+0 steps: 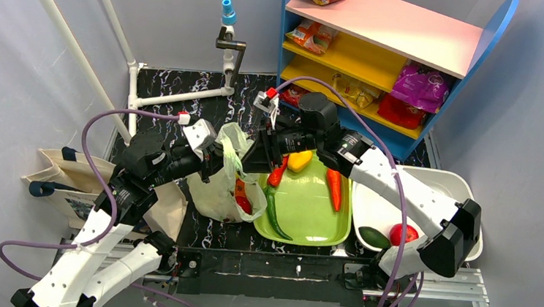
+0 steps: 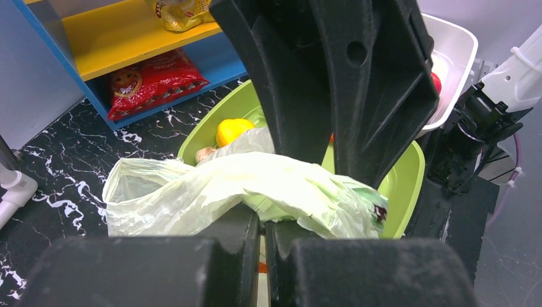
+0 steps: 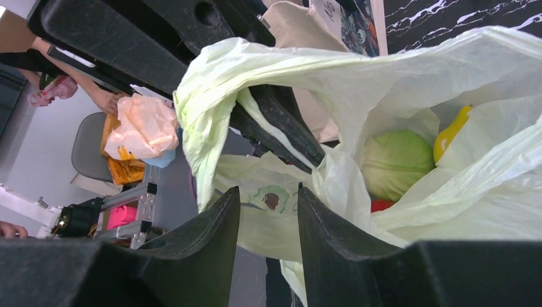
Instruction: Place the food into the grocery bag and tie it
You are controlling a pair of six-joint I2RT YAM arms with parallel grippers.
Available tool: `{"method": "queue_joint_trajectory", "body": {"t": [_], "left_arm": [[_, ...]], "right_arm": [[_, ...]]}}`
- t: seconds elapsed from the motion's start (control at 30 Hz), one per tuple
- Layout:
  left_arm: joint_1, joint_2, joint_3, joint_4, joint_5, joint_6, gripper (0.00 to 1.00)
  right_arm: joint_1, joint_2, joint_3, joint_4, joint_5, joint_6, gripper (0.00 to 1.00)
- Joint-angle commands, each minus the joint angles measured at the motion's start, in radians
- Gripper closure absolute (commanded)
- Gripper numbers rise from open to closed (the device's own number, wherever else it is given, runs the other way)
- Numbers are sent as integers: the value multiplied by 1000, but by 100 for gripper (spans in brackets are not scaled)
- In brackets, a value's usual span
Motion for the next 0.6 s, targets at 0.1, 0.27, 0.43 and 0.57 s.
{"method": "queue_joint_trajectory", "body": {"t": [0.1, 0.27, 0.43, 0.57], "left_arm": [[-3, -4, 39, -11, 15, -12, 100], [-3, -20, 36, -28, 7, -18, 100], [-3, -28, 39, -40, -29, -23, 100], [-3, -29, 36, -44, -41, -37, 100]], "right_arm": [[6, 17, -17, 98, -12, -23, 53], [6, 37, -2, 83, -98, -50, 51], [11, 13, -46, 159, -201, -33, 42], [17, -23, -106, 274, -196, -12, 38]]}}
